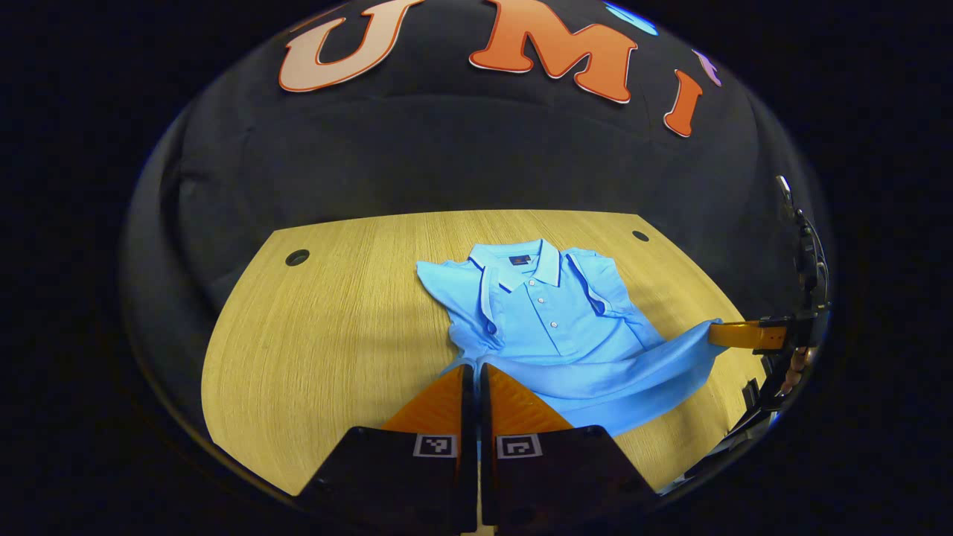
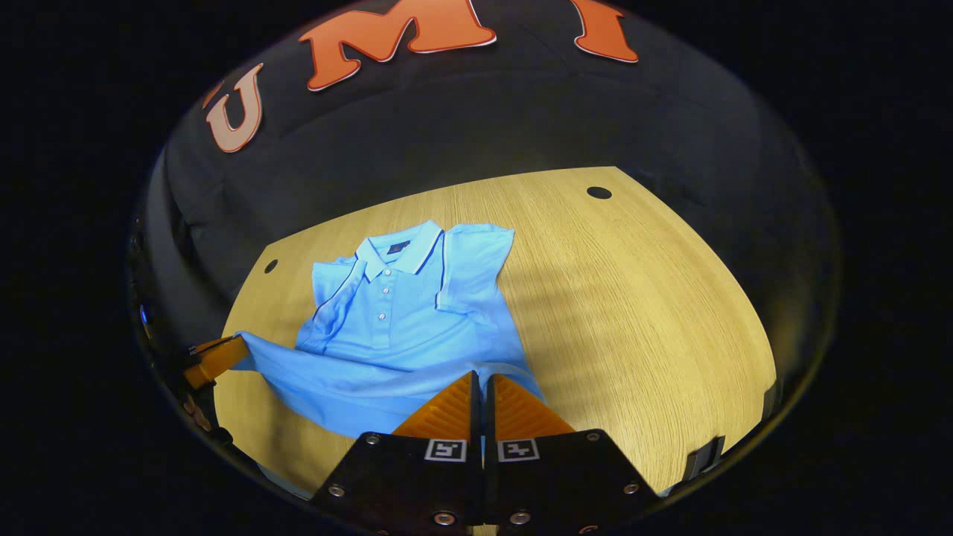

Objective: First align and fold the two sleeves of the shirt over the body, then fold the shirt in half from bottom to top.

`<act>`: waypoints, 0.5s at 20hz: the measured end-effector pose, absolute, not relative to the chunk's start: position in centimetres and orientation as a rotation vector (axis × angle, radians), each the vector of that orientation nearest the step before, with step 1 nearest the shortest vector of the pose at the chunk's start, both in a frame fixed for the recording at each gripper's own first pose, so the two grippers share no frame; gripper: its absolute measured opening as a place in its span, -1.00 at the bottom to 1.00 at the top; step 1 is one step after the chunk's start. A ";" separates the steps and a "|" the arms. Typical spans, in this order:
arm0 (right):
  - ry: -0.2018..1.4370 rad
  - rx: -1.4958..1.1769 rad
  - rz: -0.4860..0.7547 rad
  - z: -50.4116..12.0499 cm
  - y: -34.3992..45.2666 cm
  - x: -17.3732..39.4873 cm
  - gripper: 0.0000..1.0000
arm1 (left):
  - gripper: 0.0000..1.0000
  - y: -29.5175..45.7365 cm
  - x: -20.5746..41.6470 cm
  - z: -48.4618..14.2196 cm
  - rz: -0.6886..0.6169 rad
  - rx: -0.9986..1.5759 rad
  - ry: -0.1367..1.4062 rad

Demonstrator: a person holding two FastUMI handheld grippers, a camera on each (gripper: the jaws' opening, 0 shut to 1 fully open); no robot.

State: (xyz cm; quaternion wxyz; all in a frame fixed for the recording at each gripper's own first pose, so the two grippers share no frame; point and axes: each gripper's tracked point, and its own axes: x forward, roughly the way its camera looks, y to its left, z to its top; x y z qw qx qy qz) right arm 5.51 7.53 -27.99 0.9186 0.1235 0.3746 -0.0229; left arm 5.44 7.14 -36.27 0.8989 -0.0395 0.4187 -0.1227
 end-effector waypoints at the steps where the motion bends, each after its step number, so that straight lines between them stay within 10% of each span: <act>1: 0.772 0.250 -0.055 -28.0 7.3 6.6 -0.99 | -0.88 7.3 6.5 -36.4 -0.259 -0.082 0.856; 10: 0.746 0.232 -0.086 -26.9 6.4 17.8 -0.97 | -0.88 8.3 15.9 -38.5 -0.264 -0.082 0.814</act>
